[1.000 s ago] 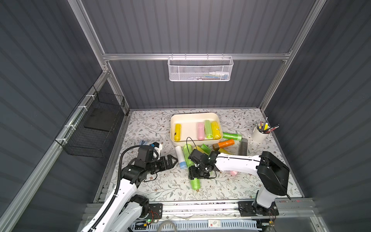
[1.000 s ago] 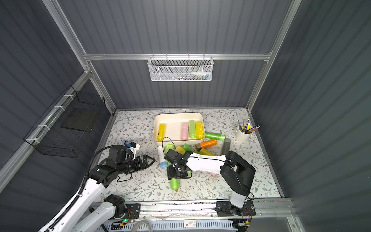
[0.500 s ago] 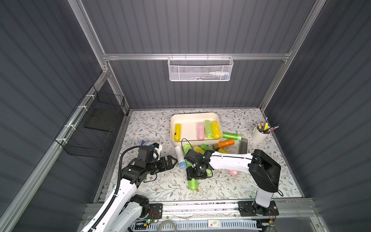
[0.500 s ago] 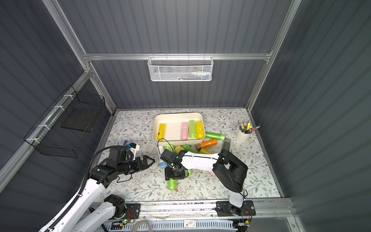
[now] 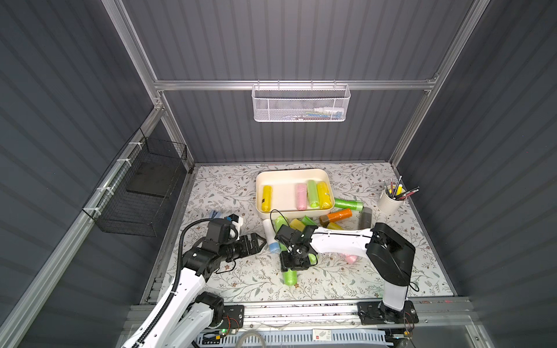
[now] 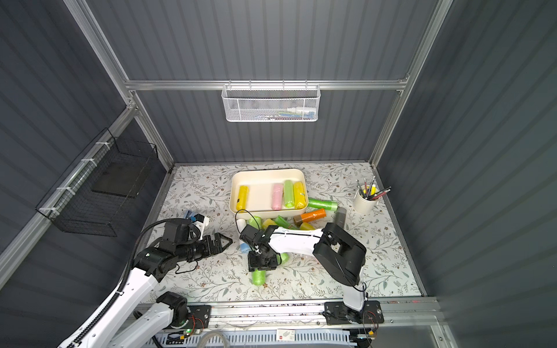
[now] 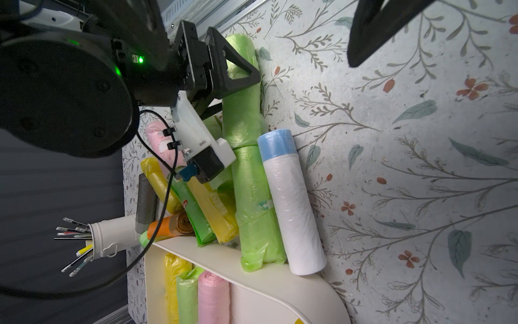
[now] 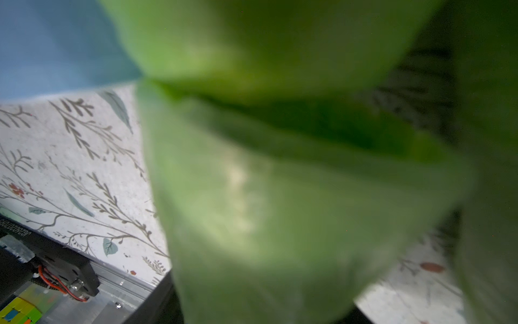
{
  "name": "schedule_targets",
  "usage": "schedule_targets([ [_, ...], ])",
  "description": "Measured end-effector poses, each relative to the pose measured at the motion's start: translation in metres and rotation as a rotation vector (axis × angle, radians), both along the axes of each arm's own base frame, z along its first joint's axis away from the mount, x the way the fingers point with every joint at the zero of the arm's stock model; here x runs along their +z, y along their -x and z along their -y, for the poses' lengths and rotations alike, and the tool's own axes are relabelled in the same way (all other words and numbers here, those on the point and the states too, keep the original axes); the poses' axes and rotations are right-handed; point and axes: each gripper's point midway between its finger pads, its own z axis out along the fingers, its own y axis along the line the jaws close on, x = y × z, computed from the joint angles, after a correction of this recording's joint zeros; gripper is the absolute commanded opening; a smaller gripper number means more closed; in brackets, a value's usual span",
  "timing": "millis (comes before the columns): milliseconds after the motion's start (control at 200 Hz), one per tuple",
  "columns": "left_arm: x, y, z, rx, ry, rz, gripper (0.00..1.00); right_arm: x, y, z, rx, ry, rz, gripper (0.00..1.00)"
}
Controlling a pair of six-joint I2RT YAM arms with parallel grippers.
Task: Put the roll of trash bags into the storage box
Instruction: Pick up the roll of trash bags from the center of the board.
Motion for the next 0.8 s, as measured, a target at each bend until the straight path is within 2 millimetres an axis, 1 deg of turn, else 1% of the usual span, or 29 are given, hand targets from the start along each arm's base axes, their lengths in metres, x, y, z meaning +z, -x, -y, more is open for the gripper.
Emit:
schedule_targets([
  [100, -0.001, 0.0, -0.001, 0.001, -0.006, 0.001, 1.0, 0.0, 0.0, -0.001, -0.002, -0.003, -0.008, 0.58],
  [300, -0.001, -0.001, -0.002, 0.005, -0.011, 0.003, 1.0, -0.001, 0.0, -0.001, -0.004, -0.005, -0.014, 0.52],
  [500, -0.004, -0.001, -0.001, 0.005, -0.016, -0.01, 1.0, 0.0, -0.001, 0.0, -0.003, -0.002, -0.01, 0.51],
  [570, -0.005, -0.001, -0.001, 0.005, -0.017, -0.012, 1.0, 0.0, -0.002, 0.0, -0.003, 0.0, -0.003, 0.5],
  [700, -0.005, -0.001, -0.001, 0.005, -0.017, -0.012, 1.0, 0.003, -0.005, 0.003, -0.005, 0.009, 0.024, 0.48],
  [800, -0.005, -0.002, -0.001, 0.005, -0.016, -0.012, 1.0, 0.01, -0.009, 0.004, -0.009, 0.007, 0.053, 0.48],
])
